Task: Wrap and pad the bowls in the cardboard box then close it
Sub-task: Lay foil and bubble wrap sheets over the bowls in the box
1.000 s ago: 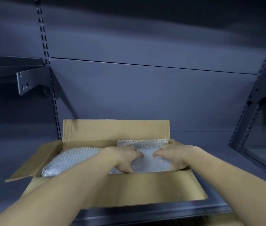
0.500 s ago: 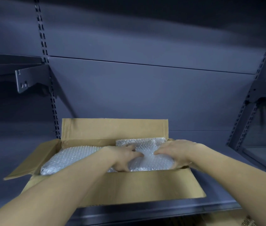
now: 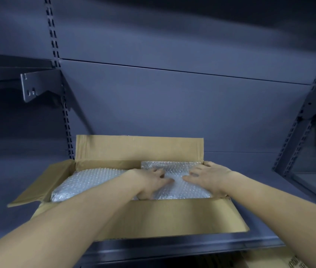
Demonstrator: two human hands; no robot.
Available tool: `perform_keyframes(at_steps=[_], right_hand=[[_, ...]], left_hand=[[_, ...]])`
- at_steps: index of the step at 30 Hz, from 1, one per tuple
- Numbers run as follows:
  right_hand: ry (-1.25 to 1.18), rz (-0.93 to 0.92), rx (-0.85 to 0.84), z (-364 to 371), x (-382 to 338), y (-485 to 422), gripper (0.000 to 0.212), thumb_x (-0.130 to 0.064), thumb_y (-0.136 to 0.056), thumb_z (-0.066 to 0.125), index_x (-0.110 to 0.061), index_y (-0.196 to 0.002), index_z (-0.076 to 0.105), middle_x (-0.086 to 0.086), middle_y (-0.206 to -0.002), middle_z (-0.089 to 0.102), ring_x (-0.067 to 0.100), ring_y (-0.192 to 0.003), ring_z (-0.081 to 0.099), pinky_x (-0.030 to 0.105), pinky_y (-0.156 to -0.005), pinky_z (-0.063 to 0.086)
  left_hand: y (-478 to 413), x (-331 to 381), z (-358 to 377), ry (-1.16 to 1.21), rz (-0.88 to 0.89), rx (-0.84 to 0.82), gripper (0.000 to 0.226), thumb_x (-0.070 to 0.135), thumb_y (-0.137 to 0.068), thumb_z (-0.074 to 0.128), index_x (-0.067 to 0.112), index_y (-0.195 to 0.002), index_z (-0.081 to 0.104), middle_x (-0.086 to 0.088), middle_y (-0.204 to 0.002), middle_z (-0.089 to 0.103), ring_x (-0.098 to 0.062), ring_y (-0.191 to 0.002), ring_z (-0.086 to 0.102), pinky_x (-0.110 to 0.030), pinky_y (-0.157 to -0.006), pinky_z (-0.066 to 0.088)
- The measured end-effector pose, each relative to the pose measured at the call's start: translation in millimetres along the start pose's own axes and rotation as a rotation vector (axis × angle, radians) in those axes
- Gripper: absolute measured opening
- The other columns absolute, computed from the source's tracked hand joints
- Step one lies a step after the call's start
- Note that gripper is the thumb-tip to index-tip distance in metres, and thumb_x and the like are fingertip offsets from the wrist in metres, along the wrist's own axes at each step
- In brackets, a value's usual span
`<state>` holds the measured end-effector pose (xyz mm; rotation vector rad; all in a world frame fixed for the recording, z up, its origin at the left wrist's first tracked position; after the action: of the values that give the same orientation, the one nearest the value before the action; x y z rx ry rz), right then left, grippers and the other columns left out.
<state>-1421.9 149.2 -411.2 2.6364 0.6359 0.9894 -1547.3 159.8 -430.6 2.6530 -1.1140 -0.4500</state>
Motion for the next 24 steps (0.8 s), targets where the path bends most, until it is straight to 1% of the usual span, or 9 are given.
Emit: perform_keyframes(at_steps=[4,6,7,9,11,14,17,20,24], right_hand=[[0.012,0.007,0.005,0.6,-3.8,-2.6,0.093,-0.002,-0.089,0.06,-0.026,-0.155,0.0,0.009,-0.16,0.014,0.027,-0.148,0.011,0.048,-0.119,0.015],[-0.03,-0.007,-0.025,0.2,0.1,1.8,0.092,-0.007,-0.089,0.062,-0.027,-0.156,0.001,0.005,-0.161,0.012,0.024,-0.149,0.007,0.045,-0.12,0.013],[-0.083,-0.009,-0.054,0.7,5.0,4.7,0.091,-0.011,-0.089,0.062,-0.027,-0.156,0.003,0.003,-0.162,0.012,0.024,-0.149,0.008,0.044,-0.12,0.015],[-0.261,0.012,-0.117,1.6,19.3,10.9,0.088,-0.026,-0.086,0.066,-0.03,-0.155,0.012,-0.001,-0.16,0.019,0.024,-0.146,0.019,0.044,-0.117,0.026],[-0.444,0.052,-0.101,-3.1,31.4,13.6,0.08,-0.036,-0.083,0.066,-0.032,-0.151,0.024,-0.002,-0.154,0.032,0.022,-0.137,0.036,0.041,-0.111,0.036],[-0.539,0.127,0.169,-26.8,36.7,8.5,0.048,-0.033,-0.094,0.051,-0.024,-0.141,0.045,0.001,-0.139,0.049,0.023,-0.126,0.047,0.037,-0.104,0.04],[-0.625,0.247,0.429,-37.6,27.5,2.6,0.037,-0.035,-0.099,0.04,-0.02,-0.128,0.056,0.005,-0.127,0.054,0.026,-0.12,0.05,0.041,-0.096,0.045],[-0.666,0.299,0.461,-26.0,13.5,-10.4,0.038,-0.037,-0.101,0.034,-0.02,-0.125,0.057,0.004,-0.128,0.054,0.025,-0.123,0.046,0.039,-0.099,0.041],[-0.69,0.304,0.392,-9.7,6.2,-22.8,0.044,-0.04,-0.102,0.032,-0.024,-0.139,0.048,0.003,-0.139,0.047,0.024,-0.131,0.042,0.037,-0.102,0.039]], left_hand=[[0.7,4.6,-6.7,-0.045,0.01,0.052,0.088,0.014,-0.092,0.059,0.03,-0.156,0.002,-0.011,-0.15,0.024,-0.029,-0.141,0.021,-0.045,-0.096,0.048],[0.1,1.8,-5.2,0.01,0.017,0.042,0.086,0.017,-0.091,0.06,0.033,-0.155,0.005,-0.009,-0.151,0.023,-0.029,-0.142,0.021,-0.046,-0.098,0.047],[1.1,-1.2,-4.8,0.074,0.012,0.022,0.085,0.024,-0.09,0.061,0.035,-0.155,0.007,-0.006,-0.153,0.022,-0.028,-0.143,0.022,-0.047,-0.102,0.045],[5.4,-7.9,-6.8,0.244,-0.017,-0.024,0.082,0.049,-0.089,0.061,0.036,-0.155,0.013,0.0,-0.158,0.022,-0.026,-0.144,0.028,-0.046,-0.111,0.037],[8.1,-12.6,-14.2,0.392,-0.059,-0.011,0.076,0.066,-0.089,0.048,0.031,-0.153,0.027,0.004,-0.158,0.03,-0.022,-0.141,0.036,-0.042,-0.114,0.033],[8.3,-13.2,-39.5,0.359,-0.107,0.239,0.049,0.052,-0.098,0.039,0.026,-0.137,0.052,0.001,-0.144,0.05,-0.023,-0.13,0.049,-0.041,-0.105,0.041],[4.5,-2.7,-44.0,0.216,-0.166,0.414,0.039,0.033,-0.098,0.041,0.02,-0.132,0.054,-0.005,-0.138,0.047,-0.025,-0.131,0.042,-0.042,-0.097,0.045],[-6.6,-0.4,-29.3,0.276,-0.225,0.427,0.042,0.032,-0.097,0.04,0.016,-0.135,0.048,-0.005,-0.143,0.04,-0.024,-0.136,0.033,-0.046,-0.097,0.045],[-17.4,-5.1,-14.7,0.281,-0.247,0.367,0.051,0.037,-0.097,0.036,0.016,-0.143,0.041,-0.007,-0.154,0.032,-0.025,-0.143,0.026,-0.049,-0.106,0.04]])
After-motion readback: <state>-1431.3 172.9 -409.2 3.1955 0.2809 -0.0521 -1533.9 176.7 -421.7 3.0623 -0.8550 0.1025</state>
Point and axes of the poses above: each hand's wrist, its own y-axis away from the middle knuckle, its own z-axis out of the palm, x = y × z, the point moved 10 cm from there along -y, towards the middle knuckle
